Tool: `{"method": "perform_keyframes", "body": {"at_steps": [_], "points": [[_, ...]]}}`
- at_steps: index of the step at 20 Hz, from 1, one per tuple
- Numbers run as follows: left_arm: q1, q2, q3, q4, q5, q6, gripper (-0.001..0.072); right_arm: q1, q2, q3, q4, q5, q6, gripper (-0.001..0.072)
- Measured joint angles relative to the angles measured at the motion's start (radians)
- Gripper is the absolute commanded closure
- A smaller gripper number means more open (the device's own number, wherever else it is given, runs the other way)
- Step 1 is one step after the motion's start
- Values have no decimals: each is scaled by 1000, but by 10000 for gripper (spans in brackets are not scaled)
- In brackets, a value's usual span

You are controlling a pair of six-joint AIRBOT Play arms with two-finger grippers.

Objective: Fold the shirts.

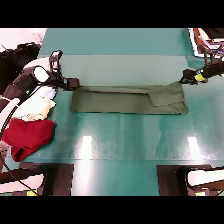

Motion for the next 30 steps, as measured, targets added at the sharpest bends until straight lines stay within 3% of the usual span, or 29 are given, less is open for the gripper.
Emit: {"method": "perform_keyframes", "body": {"at_steps": [1,3,4,6,7,8,9,17,23,25,27,30], "points": [[3,-5,4,0,11,0,-11,0,-20,31,3,5,0,269],[5,-10,14,-1,7,0,-7,-10,-42,76,28,19,-1,269],[6,-10,24,-1,-8,0,34,-24,-49,92,43,31,-6,270],[8,-8,48,0,-63,0,623,-65,-58,111,98,84,-34,267],[8,-6,62,0,-95,0,674,-93,-60,110,129,115,-49,202],[8,-5,72,-1,-123,1,674,-122,-61,100,155,138,-61,76],[8,-4,80,-6,-150,2,674,-154,-63,80,183,158,-70,48],[8,-3,100,-162,-221,21,683,-324,-113,-159,365,191,-217,48],[5,-3,100,-225,-245,27,684,-303,-204,-174,425,190,-302,67],[-22,-8,100,-240,-238,37,685,-277,-228,-160,426,189,-313,330],[-66,-25,101,-247,-209,49,684,-251,-243,-151,405,187,-319,688],[-142,-82,126,-259,-155,56,685,-226,-248,-144,417,208,-328,692]]}}
